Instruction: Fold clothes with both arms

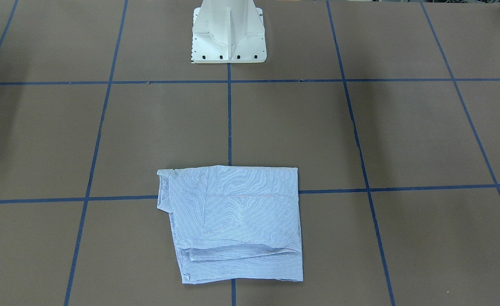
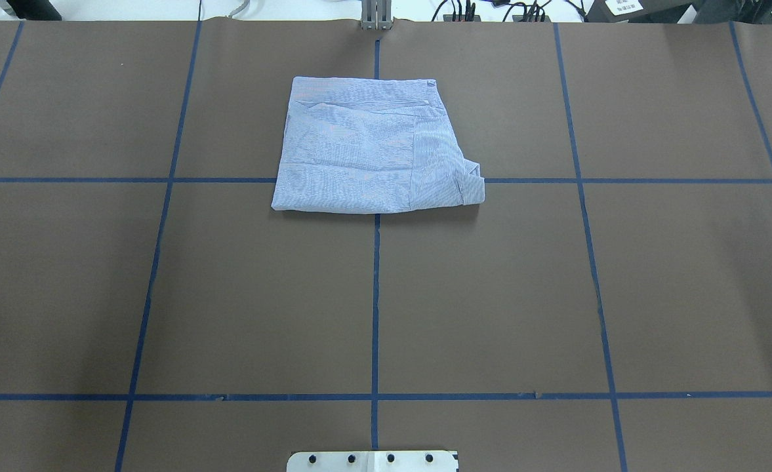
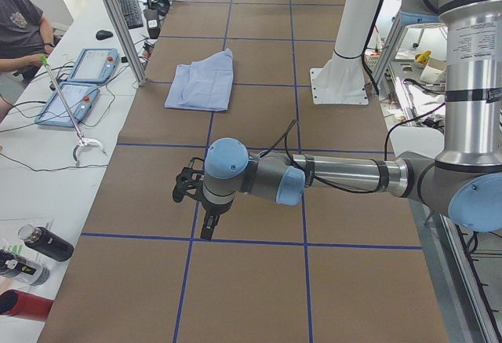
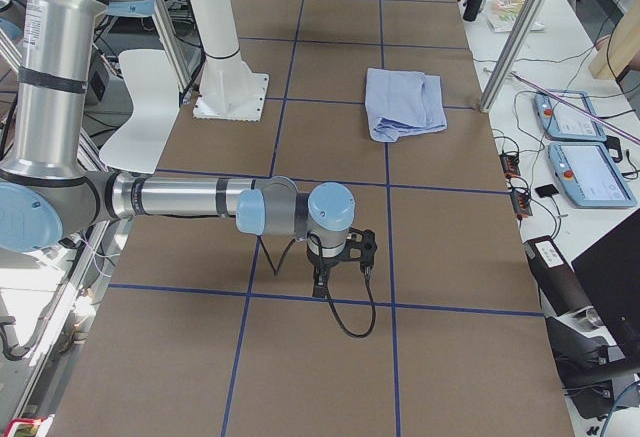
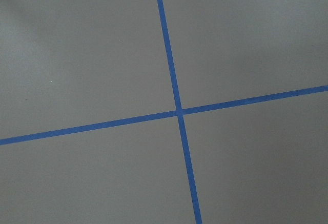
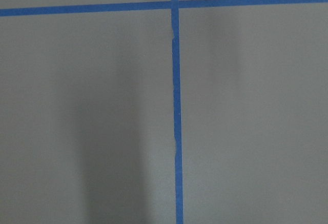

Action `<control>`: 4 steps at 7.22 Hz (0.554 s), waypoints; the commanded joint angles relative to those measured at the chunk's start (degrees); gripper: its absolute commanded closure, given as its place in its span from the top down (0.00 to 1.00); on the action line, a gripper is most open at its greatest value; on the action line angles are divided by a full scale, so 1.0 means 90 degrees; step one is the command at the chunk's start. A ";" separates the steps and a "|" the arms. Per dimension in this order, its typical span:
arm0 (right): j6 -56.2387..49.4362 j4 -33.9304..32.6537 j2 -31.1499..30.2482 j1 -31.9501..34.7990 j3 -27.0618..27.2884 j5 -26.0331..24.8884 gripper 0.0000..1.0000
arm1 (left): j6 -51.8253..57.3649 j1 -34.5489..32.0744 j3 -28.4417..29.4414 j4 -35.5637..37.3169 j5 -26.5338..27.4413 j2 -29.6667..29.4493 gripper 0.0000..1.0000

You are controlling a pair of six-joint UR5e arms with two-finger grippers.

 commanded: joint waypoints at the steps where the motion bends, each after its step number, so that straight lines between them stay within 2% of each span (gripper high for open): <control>1: 0.0189 0.1008 -0.0282 -0.0006 -0.0075 -0.0148 1.00 | -0.0048 0.0007 -0.0081 -0.0280 0.0000 0.0172 1.00; 2: 0.0732 0.1050 -0.0244 -0.0006 -0.0027 -0.0139 1.00 | -0.0029 0.0007 -0.0091 -0.0290 -0.0029 0.0162 1.00; 4: 0.0816 0.1323 -0.0224 0.0003 -0.0075 -0.0090 1.00 | -0.0029 0.0007 -0.0178 -0.0290 -0.0068 0.0162 1.00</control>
